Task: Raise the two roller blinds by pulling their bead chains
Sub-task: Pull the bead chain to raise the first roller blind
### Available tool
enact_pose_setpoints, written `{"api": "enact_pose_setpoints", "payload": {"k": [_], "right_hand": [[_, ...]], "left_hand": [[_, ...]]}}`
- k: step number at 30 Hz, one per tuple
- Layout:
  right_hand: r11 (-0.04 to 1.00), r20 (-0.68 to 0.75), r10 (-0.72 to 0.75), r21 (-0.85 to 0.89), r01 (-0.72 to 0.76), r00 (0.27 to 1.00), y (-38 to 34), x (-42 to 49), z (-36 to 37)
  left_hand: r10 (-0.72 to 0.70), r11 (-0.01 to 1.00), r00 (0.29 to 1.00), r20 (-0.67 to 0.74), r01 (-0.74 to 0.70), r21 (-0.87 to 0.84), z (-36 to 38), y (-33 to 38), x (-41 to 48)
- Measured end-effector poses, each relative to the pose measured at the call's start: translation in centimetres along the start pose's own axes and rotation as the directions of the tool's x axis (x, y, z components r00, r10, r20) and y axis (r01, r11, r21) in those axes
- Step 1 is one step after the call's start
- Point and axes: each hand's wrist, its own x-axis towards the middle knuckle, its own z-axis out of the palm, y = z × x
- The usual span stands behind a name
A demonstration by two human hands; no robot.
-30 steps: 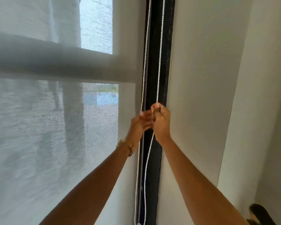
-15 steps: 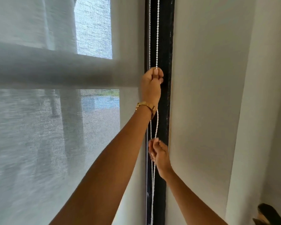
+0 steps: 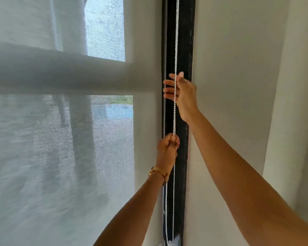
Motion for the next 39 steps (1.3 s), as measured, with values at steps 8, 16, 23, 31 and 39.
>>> {"api": "enact_pose_setpoints", "payload": {"k": [8,16,23,31,39], "right_hand": [[0.983,-0.116,-0.146,-0.126,0.132,0.982,3.2,-1.8,0.5],[0.973,-0.152,-0.170,-0.184,0.141,0.974,5.7,-3.8,-1.2],[0.952,-0.173,-0.114,-0.301,0.058,0.978,10.4,-9.3,-1.8],[0.930,-0.192,-0.107,-0.368,0.030,0.976,13.2,-13.7,-3.3],[0.978,-0.038,0.194,-0.070,-0.196,0.980,11.2,-12.2,-4.5]], "left_hand": [[-0.264,0.955,0.952,0.154,0.236,0.181,-2.5,-6.3,-4.0],[-0.132,0.991,0.987,0.092,0.135,-0.019,-2.2,0.1,1.8],[0.192,0.979,0.980,0.043,-0.189,-0.078,1.5,13.8,9.8],[0.121,0.967,0.987,-0.101,-0.140,-0.214,2.5,18.5,12.1],[0.207,0.961,0.969,-0.131,-0.227,-0.156,1.0,18.0,10.4]]}}
